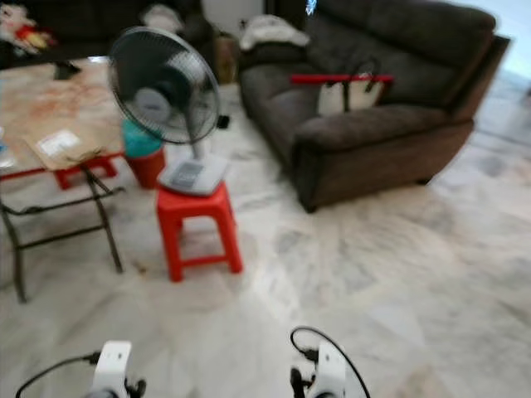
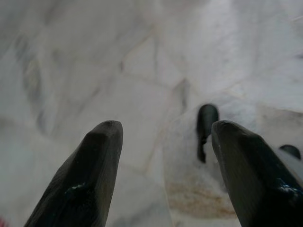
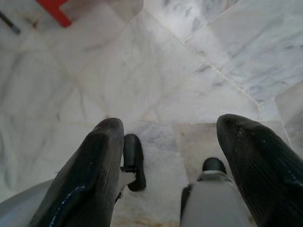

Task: Picking trash to rubbish bin

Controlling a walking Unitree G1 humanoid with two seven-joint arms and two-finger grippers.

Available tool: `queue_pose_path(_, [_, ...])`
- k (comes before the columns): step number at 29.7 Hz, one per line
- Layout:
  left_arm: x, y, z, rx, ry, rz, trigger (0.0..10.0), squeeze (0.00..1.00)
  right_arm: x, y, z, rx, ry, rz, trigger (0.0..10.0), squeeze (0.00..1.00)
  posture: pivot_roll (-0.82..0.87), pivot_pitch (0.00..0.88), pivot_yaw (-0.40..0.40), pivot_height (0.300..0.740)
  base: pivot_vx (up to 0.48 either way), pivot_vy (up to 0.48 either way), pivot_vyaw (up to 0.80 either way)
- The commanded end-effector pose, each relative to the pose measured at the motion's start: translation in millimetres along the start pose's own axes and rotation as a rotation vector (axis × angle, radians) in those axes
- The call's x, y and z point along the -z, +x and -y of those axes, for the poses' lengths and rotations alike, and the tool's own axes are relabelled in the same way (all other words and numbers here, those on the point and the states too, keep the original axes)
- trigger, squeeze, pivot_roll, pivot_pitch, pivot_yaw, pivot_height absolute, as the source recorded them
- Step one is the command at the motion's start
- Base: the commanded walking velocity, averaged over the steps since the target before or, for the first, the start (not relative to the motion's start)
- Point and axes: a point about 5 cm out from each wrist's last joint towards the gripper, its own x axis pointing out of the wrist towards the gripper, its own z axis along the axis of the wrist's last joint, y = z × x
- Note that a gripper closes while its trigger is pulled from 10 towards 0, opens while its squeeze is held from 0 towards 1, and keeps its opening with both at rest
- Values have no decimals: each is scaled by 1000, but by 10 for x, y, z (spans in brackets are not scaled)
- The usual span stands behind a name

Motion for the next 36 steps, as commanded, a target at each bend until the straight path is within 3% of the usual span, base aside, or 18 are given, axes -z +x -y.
queue_pose_path(1, [35,-4,-11,-6,8,-18,10000,0,-14,2,-2,1,0,7,10000,0,-44,0,32,740,0,0,800])
queue_pose_path(18, [29,-8,-64,-30,-8,-13,10000,0,-66,6,36,23,41,26,10000,0,-32,0,28,740,0,0,800])
queue_pose_path(28, [36,-7,-63,-32,2,-26,10000,0,-77,4,50,30,93,39,10000,0,-18,0,27,740,0,0,0])
queue_pose_path(36, [52,-9,-70,-38,-11,-38,10000,0,-89,7,40,26,100,45,10000,0,-17,0,28,740,0,436,0])
